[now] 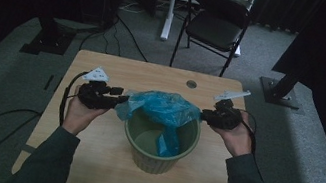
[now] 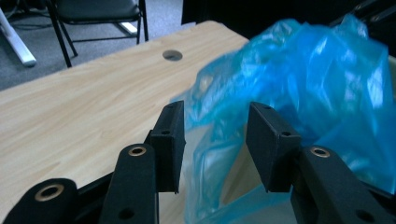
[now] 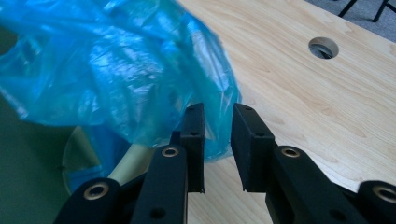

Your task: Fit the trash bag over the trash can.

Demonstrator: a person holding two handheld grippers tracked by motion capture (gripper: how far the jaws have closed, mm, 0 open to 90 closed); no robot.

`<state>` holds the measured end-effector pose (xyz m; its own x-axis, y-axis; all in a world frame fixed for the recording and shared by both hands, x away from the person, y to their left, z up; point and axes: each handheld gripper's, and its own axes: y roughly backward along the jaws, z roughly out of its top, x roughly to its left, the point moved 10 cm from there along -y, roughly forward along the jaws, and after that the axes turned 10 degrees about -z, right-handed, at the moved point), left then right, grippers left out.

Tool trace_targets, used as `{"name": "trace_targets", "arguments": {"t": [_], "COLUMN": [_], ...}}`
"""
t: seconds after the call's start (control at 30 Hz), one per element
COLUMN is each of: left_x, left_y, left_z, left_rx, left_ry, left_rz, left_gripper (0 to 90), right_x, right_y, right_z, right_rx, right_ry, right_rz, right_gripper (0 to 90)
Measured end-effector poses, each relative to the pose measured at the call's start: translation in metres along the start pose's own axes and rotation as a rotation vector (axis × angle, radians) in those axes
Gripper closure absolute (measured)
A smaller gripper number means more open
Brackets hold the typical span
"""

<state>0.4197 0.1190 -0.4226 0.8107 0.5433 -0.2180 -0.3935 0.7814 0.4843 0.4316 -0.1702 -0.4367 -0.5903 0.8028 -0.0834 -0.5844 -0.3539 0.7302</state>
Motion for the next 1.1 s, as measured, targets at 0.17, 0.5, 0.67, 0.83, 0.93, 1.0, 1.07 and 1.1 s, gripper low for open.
{"name": "trace_targets", "arguments": {"t": [0.17, 0.5, 0.67, 0.83, 0.93, 1.0, 1.07, 1.1], "left_x": [-0.005, -0.014, -0.015, -0.018, -0.02, -0.021, -0.023, -0.023], "left_y": [-0.001, -0.003, -0.006, -0.005, -0.002, 0.001, 0.003, 0.004], "left_z": [-0.01, -0.024, -0.027, -0.03, -0.031, -0.029, -0.028, -0.027], "left_rx": [0.024, 0.051, 0.047, 0.048, 0.037, 0.018, 0.005, 0.004], "left_ry": [-0.012, -0.014, -0.001, -0.002, -0.004, -0.013, -0.016, -0.019], "left_rz": [-0.017, -0.042, -0.053, -0.063, -0.074, -0.071, -0.071, -0.07], "left_gripper": [57.5, 57.5, 58.6, 60.0, 60.0, 59.9, 59.9, 59.9], "right_x": [0.006, 0.009, 0.01, 0.011, 0.012, 0.012, 0.011, 0.01], "right_y": [0.003, 0.007, 0.008, 0.012, 0.015, 0.018, 0.021, 0.023], "right_z": [-0.002, -0.007, -0.012, -0.016, -0.019, -0.018, -0.016, -0.014], "right_rx": [-0.007, -0.012, -0.006, -0.006, -0.01, -0.02, -0.031, -0.038], "right_ry": [0.022, 0.025, 0.026, 0.036, 0.043, 0.043, 0.038, 0.035], "right_rz": [0.014, 0.027, 0.038, 0.046, 0.053, 0.05, 0.048, 0.045], "right_gripper": [76.1, 78.7, 79.3, 79.8, 79.3, 79.0, 79.1, 79.1]}}
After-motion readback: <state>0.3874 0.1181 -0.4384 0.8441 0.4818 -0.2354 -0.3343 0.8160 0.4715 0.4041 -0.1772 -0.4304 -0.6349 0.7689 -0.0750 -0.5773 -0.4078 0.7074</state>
